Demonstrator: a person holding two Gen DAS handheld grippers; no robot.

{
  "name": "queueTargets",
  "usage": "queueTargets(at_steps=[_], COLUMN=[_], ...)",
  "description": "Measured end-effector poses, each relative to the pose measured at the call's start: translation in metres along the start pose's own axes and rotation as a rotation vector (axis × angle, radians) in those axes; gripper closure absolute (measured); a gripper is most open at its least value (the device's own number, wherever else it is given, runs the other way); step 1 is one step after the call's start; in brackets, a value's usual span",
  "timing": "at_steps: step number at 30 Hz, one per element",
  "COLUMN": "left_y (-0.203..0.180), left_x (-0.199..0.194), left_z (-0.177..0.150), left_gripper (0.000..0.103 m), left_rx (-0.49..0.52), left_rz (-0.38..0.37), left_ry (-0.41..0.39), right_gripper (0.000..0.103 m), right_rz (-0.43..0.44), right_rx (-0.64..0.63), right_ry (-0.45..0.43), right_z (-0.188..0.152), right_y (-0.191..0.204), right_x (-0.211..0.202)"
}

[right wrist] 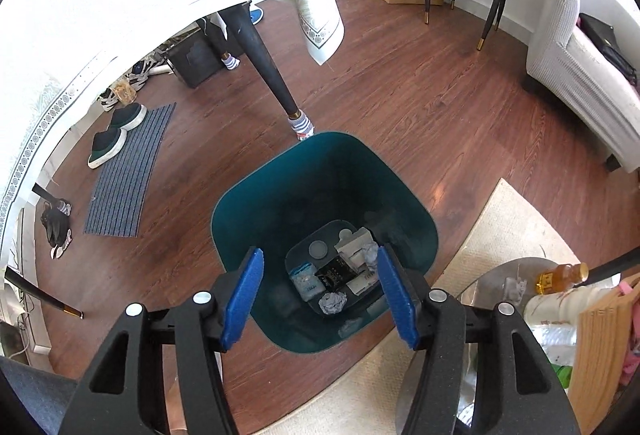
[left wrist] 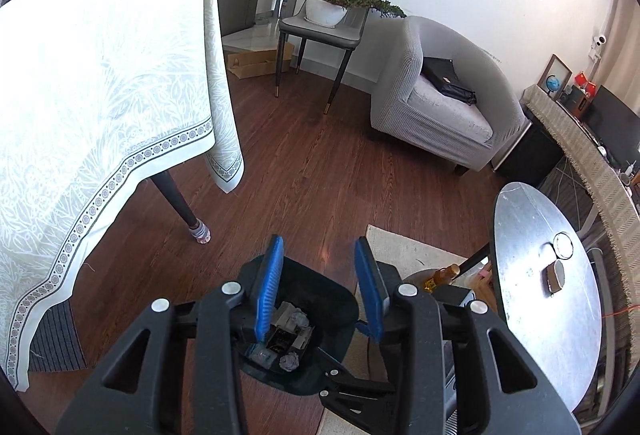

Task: Collect trash
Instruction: 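Move both grippers back to the table toward the cardboard rolls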

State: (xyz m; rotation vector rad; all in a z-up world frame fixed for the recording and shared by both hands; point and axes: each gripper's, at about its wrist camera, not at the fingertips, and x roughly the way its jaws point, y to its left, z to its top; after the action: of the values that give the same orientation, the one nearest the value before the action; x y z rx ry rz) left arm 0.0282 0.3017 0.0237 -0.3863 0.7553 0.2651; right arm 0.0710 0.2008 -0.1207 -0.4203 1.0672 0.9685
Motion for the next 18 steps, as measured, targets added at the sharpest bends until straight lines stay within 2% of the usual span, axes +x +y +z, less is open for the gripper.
queueTargets(at_steps=[7,11,18], left_y=[-0.021,-0.049,-0.100], left_x=[-0.015,-0.027,-0.029], left_z=[0.007,0.006,-0.001], left_gripper=[0.061,0.055,0.052], left_rx=[0.012,0.109,0.190], left_rz=[-0.014,0.020,-0.051], left_ry=[-0.049,-0.117,-0.141], right_gripper=[0.054,0.056,0.056], right_rz=[-0.035,-0.043,-0.104], right_rx=[-0.020,0.003,0.079], right_ry=[-0.090,-0.135,-0.211], right_z=[0.000,-0.001,-0.008], right_y=[-0.007,-0.021,-0.066], right_x=[-0.046,-0.077,-0.127])
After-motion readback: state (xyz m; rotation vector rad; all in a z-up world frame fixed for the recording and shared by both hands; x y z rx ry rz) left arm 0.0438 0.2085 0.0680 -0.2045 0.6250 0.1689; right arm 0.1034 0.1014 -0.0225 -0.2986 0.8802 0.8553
